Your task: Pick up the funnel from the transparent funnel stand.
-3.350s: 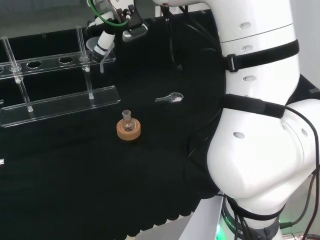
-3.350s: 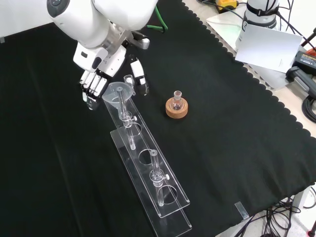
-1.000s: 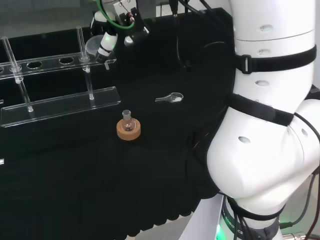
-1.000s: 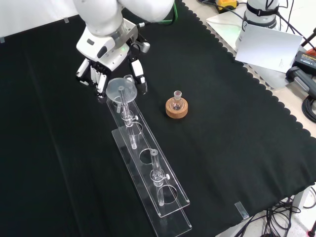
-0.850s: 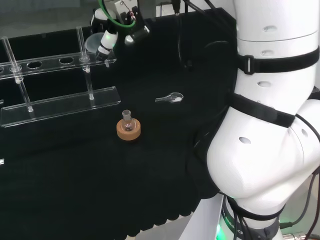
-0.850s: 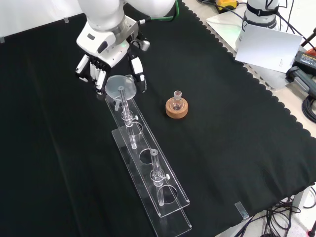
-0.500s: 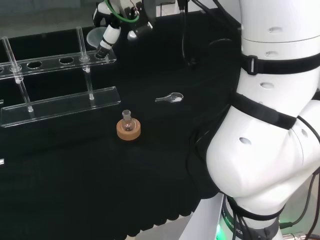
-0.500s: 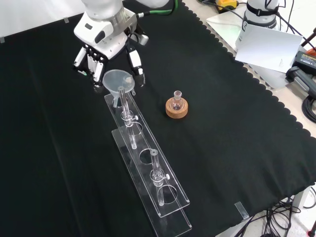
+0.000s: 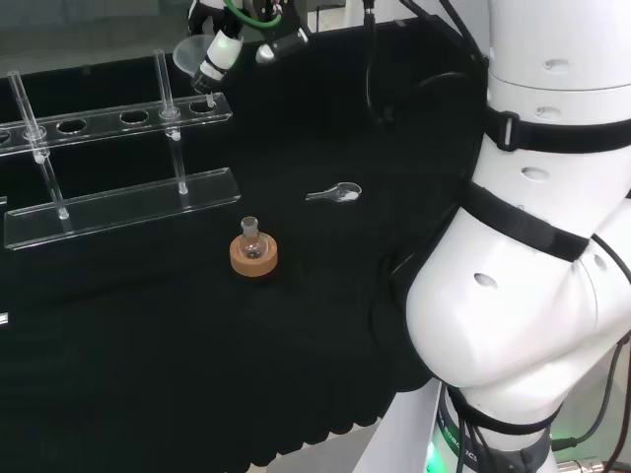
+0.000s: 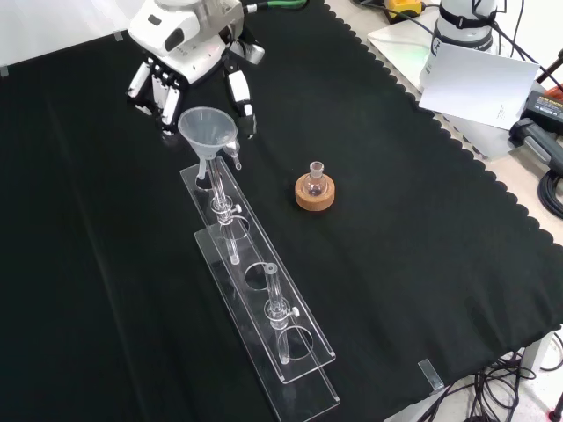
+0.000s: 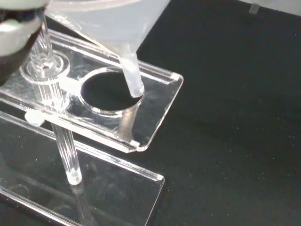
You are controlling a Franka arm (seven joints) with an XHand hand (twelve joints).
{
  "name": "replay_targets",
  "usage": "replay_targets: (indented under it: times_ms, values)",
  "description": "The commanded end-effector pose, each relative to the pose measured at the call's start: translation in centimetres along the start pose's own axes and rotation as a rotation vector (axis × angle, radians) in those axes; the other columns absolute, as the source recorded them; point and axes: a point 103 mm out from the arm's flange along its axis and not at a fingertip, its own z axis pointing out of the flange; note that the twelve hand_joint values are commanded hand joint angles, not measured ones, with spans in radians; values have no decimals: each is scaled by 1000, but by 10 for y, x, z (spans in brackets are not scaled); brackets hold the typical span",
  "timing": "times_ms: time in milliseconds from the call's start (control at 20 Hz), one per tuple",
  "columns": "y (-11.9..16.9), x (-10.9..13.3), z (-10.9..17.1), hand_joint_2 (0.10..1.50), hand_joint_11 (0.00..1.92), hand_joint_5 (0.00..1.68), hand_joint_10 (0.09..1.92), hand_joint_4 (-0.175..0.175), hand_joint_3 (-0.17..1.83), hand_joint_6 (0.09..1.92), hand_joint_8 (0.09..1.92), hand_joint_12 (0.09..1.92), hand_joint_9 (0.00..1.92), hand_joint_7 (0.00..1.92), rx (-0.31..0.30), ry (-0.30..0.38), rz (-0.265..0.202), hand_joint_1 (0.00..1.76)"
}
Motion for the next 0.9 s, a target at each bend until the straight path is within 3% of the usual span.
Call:
replay_targets:
  times_ms: [50,300,450,600,900]
  values:
    - [-14,-5,-17,466,438,1045,200,126,762,533,401,1376,1244,1354,-38,39,16,948]
    - [-27,-13,-36,464,453,1069,194,132,782,527,394,1369,1265,1383,-86,63,17,950]
    - [-13,-2,-39,463,462,1083,191,133,791,524,387,1366,1276,1397,-65,54,11,951]
    - [-16,-3,-43,461,466,1092,184,135,799,515,374,1363,1284,1407,-69,67,21,952]
    - [-50,-12,-54,460,468,1101,171,135,807,501,353,1361,1294,1420,-110,69,21,951]
